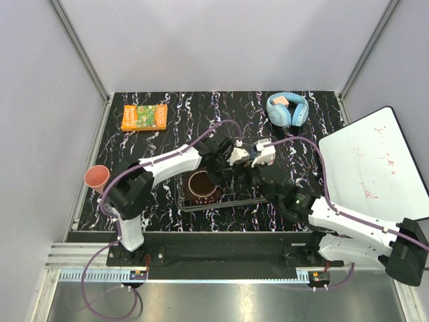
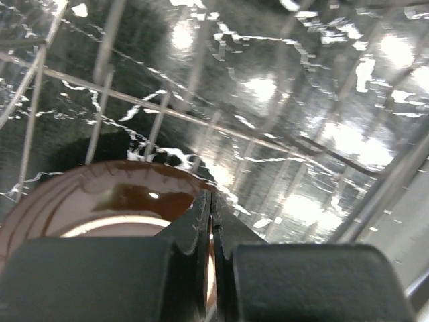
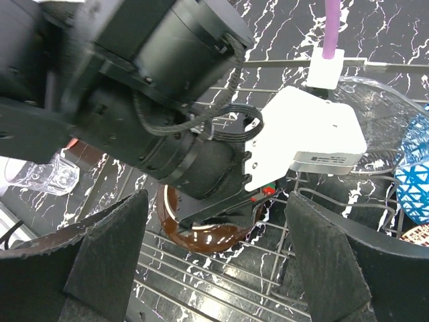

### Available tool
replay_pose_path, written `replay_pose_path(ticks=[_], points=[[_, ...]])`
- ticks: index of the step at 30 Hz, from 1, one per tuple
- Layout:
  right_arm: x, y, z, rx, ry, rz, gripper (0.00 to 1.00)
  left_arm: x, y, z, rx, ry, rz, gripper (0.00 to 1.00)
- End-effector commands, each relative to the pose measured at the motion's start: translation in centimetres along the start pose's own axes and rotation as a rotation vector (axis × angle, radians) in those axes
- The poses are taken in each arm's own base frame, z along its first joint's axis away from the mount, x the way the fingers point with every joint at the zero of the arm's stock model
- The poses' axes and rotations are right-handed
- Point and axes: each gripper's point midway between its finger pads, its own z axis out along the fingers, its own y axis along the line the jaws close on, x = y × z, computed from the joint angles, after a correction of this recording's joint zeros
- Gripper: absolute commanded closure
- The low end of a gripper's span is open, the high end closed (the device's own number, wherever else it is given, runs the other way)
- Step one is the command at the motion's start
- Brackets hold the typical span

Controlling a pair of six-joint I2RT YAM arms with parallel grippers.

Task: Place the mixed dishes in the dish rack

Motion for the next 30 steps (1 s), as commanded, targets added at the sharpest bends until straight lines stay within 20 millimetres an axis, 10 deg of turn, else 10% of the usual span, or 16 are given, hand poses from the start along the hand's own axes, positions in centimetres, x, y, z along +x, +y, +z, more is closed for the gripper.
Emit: replay_pose_path(ticks=[1,11,30], points=[[-1.0,0.0,-0.7,-0.003,-0.043,0.013,0.1,0.8,2.2,1.0,-0.088,0.018,0.053,0.96],[4.9,-4.9,-0.1,0.182,0.103,-0.103,0.14,3.9,3.8,-0.4,-0.197,0.084,0.081,0.96],[4.3,-6.3,-1.1,0.244,0.099,-0.124,0.13,6.4,7.0,-8.2,-0.355,0.061,0.003,0.97]])
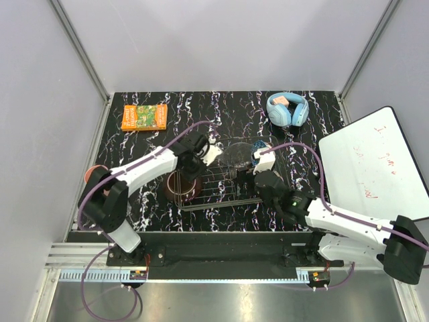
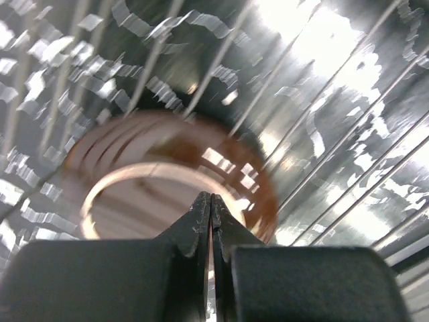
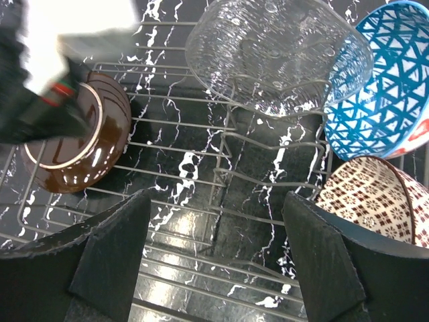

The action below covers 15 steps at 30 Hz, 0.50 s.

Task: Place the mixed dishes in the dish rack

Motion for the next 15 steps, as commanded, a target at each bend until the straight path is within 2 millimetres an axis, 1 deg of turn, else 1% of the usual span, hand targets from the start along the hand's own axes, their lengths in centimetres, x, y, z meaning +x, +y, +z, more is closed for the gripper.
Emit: replay_pose_path(ticks=[1,3,4,5,6,7,9,10,11,12,13,14,15], points=[[-0.7,-0.9,-0.4,0.042,-0.019,-0.026,0.12,-0.2,0.9,-3.7,-0.039,-0.075,-0.002,0.96],[-0.8,-1.0,-0.4,0.051,-0.016,-0.039,0.12,-1.5,0.9,-5.7,-0.036,-0.13,-0.016,0.95],[-1.2,-0.8,-0.4,0.05,-0.02,-0.043,0.12,-2.3,1.0,-7.3,-0.028,-0.182,-0.027,0.93],[-1.2,-1.0,-0.4,0.061,-0.016,-0.059,0.12,-2.4,1.0,-8.5,-0.019,-0.198,-0.046,0.88],[-1.3,-1.1,-0.4,0.064,-0.015,-0.064,0.12,-3.4,1.4,-10.1,-0.013,-0.248,-0.073,0.85],[-1.6,-0.8,-0.4,0.062,-0.018,-0.07,0.11,-3.5,1.9,-11.9,0.019,-0.311,-0.12,0.84],[-1.7,-0.8,-0.4,0.057,-0.012,-0.081,0.11,-3.1,2.6,-13.4,0.058,-0.361,-0.187,0.73],[-1.8,-0.6,-0.3,0.057,-0.01,-0.084,0.11,-2.4,3.7,-14.3,0.083,-0.398,-0.248,0.65],[-1.9,-0.5,-0.3,0.054,-0.008,-0.085,0.11,-1.3,3.9,-13.8,0.11,-0.392,-0.283,0.51],[-1.9,-0.4,-0.3,0.052,-0.005,-0.086,0.11,-0.6,4.3,-13.5,0.131,-0.396,-0.304,0.47],[-2.1,-0.3,-0.3,0.049,-0.004,-0.085,0.12,0.2,5.1,-13.5,0.18,-0.424,-0.363,0.41],[-2.1,-0.2,-0.2,0.044,-0.001,-0.085,0.12,1.3,5.2,-12.6,0.223,-0.411,-0.404,0.37],[-2.2,0.0,-0.3,0.039,0.0,-0.085,0.12,1.9,5.7,-12.1,0.254,-0.414,-0.424,0.33]])
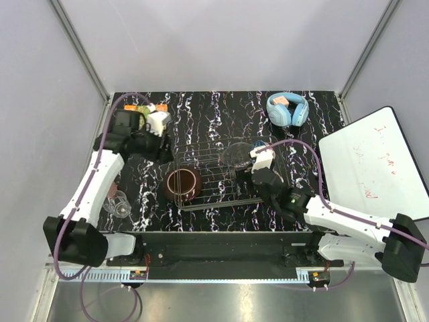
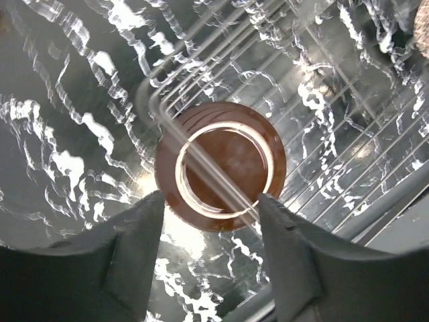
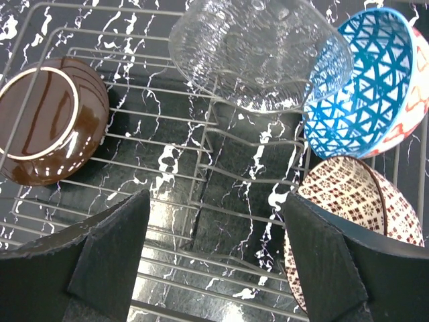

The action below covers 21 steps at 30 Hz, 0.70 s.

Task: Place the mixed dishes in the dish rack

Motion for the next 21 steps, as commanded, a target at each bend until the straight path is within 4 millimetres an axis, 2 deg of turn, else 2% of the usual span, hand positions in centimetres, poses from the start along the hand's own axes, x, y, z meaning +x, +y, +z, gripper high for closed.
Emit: replay_pose_path(ticks=[1,3,4,6,7,9,10,14,18,21], points=[[-2.6,0.8,-0.3,-0.011,-0.044,0.005,0.12,3.9,0.7,1.2,0.269,0.033,-0.24,0.32],[-2.9,0.9,-0.6,-0.021,-0.052,0.01,0.12,5.1,1.4,1.7,0.351,0.056,-0.293,0.32],[-3.0,0.8,-0.7,-0.02,-0.053,0.013,0.12,5.8,2.2,2.5,0.426,0.063,-0.381,0.32],[-3.4,0.7,-0.9,-0.018,-0.063,0.018,0.12,6.4,2.7,2.4,0.521,0.069,-0.416,0.33],[-3.4,0.7,-1.0,-0.016,-0.056,0.014,0.12,6.9,2.8,3.3,0.595,0.084,-0.469,0.34],[-3.4,0.6,-1.0,-0.007,-0.052,0.009,0.12,7.5,2.8,3.2,0.668,0.1,-0.461,0.36],[-3.5,0.7,-1.0,-0.009,-0.048,0.011,0.12,8.1,3.0,3.9,0.706,0.117,-0.501,0.37],[-3.8,1.1,-0.8,-0.008,-0.038,0.011,0.12,9.3,3.8,4.1,0.768,0.098,-0.526,0.37],[-4.1,1.6,-0.4,-0.014,-0.027,0.006,0.12,10.6,4.4,4.8,0.769,0.103,-0.548,0.37],[-4.1,1.9,-0.2,-0.018,-0.018,0.001,0.12,10.9,5.1,5.0,0.752,0.093,-0.544,0.36]])
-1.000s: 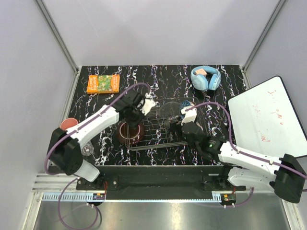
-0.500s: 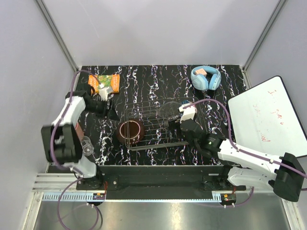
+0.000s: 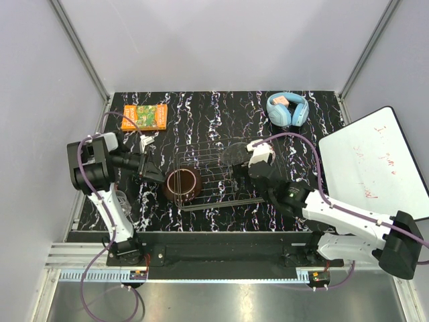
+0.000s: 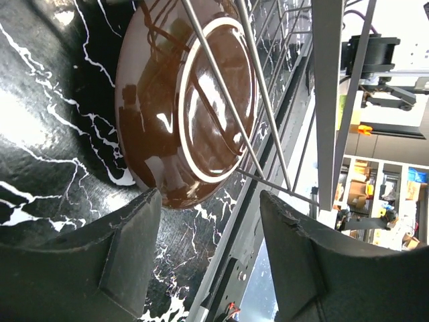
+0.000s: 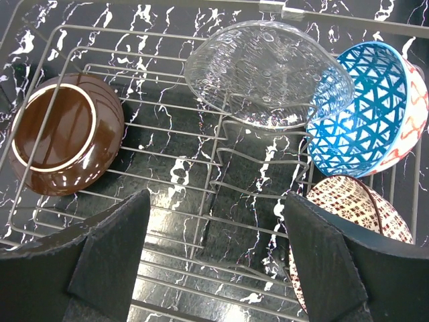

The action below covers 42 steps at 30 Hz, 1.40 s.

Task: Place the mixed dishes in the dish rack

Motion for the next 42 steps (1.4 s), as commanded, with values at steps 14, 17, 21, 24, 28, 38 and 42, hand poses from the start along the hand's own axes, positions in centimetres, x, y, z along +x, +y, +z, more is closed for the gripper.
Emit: replay_pose_path(ticks=[14,17,21,24,28,38,42], points=[[-2.0,0.9,-0.2,-0.016,-0.021,0.004,0.11,-0.5,3.3,-0.5,-0.052,-0.031,-0.007,0.34],[-2.2,0.7,-0.4,-0.014,-0.028,0.007,0.11,-0.8,3.3,-0.2,-0.02,-0.028,-0.017,0.33],[-2.5,0.7,-0.6,-0.01,-0.034,0.006,0.11,-0.8,3.5,0.6,0.052,0.003,-0.05,0.33],[-2.5,0.5,-0.5,-0.001,-0.033,0.0,0.11,-0.9,3.2,0.9,0.098,0.013,-0.055,0.34],[-2.3,0.6,-0.4,-0.001,-0.026,-0.005,0.11,-1.0,2.8,1.2,0.118,0.026,-0.053,0.35],[-2.4,0.3,-0.4,0.011,-0.028,-0.015,0.11,-1.3,2.8,2.0,0.186,0.037,-0.076,0.46],[-2.4,0.1,-0.6,0.021,-0.029,-0.015,0.11,-1.4,2.7,2.0,0.189,0.031,-0.072,0.55]])
